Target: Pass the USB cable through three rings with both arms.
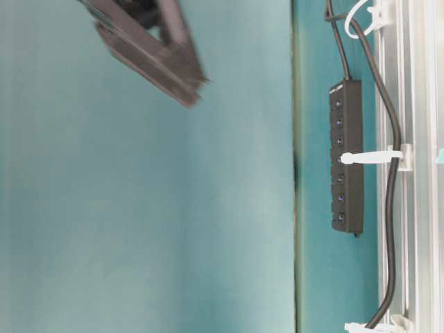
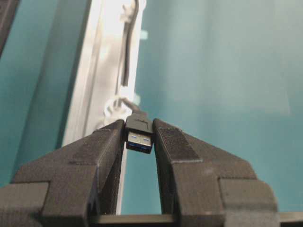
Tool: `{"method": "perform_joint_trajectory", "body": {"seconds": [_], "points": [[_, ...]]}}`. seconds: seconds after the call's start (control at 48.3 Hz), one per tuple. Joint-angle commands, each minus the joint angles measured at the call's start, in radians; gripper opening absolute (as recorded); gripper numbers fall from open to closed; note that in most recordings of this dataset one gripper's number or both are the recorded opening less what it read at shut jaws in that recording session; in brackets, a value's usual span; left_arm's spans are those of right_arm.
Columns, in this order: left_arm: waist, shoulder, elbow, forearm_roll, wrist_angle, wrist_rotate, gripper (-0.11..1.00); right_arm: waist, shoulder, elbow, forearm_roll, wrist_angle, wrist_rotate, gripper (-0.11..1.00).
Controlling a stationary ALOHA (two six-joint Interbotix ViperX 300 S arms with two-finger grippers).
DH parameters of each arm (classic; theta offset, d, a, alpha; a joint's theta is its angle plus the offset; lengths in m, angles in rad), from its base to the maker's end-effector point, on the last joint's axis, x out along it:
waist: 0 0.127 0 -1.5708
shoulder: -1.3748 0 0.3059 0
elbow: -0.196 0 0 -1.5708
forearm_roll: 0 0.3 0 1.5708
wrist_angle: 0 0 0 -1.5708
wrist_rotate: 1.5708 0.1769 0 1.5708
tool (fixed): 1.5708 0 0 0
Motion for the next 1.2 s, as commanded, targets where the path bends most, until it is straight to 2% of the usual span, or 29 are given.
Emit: {"method": "perform_joint_trajectory", "body": {"seconds": [0.0, 0.435, 1.179], "points": [[0.002, 0.0, -0.031, 0.002, -0.015, 0.003, 0.26, 0.0, -0.048, 0.012, -0.003, -0.028, 0.008, 0.66], [0.003, -0.002, -0.037, 0.002, -0.017, 0.002, 0.26, 0.002, -0.163, 0.097, -0.002, -0.049, 0.012, 0.66], [0.003, 0.005, -0.04, 0.002, -0.04, 0.002, 0.26, 0.002, -0.173, 0.104, 0.003, -0.021, 0.015, 0.66]]}}
